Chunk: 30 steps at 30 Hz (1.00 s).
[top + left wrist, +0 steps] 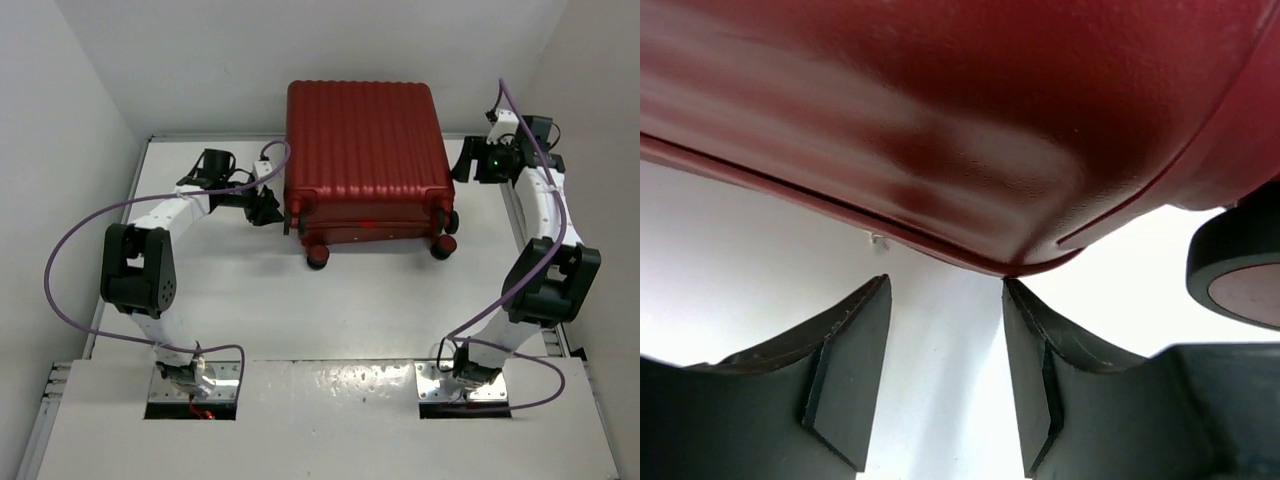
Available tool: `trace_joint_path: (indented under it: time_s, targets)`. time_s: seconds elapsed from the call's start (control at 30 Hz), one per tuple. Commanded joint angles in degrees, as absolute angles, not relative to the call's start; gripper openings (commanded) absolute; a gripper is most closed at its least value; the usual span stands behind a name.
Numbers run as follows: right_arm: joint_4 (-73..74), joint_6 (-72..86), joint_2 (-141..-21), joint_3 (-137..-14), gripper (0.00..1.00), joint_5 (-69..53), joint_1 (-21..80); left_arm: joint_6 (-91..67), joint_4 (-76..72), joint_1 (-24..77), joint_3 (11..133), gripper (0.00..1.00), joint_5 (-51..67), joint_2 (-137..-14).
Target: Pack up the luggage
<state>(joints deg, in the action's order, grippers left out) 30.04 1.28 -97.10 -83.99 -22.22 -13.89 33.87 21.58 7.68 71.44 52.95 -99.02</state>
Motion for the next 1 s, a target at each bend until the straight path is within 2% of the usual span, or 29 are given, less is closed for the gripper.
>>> trace_joint_path:
  time_s: [0.0,0.1,0.4,0.5,0.6,0.63,0.8,0.97]
  targets:
    - [39.7,-5.5,-93.0,-83.8,0.76,-36.4,-16.2,37.0,21.8,9.1,73.4,0.54,58.6,-99.1]
    - [45.2,-10.6,-89.4,-82.4,0.79,-43.6,-17.7,37.0,21.8,12.8,75.8,0.54,58.6,-97.9]
    - [57.2,-22.7,-80.7,-79.5,0.83,-48.0,-18.3,32.6,19.8,17.6,81.4,0.59,56.7,-99.1]
    - [58.2,-24.5,-79.8,-78.1,0.84,-45.3,-15.7,31.6,18.6,18.2,81.4,0.60,56.7,-99.8]
    - [53.9,-20.5,-79.6,-75.5,0.84,-36.0,-10.7,31.0,18.0,18.7,81.9,0.61,56.2,-100.4]
    - [52.6,-19.9,-79.5,-74.0,0.84,-28.6,-9.8,31.0,18.0,18.7,81.9,0.61,56.2,-100.4]
    - [43.0,-19.2,-78.8,-73.6,0.84,-17.4,-9.8,31.0,18.0,18.7,81.3,0.61,55.5,-99.8]
    - [41.8,-17.8,-78.8,-77.4,0.86,-21.2,-12.7,31.0,18.0,18.2,79.5,0.61,55.5,-99.1]
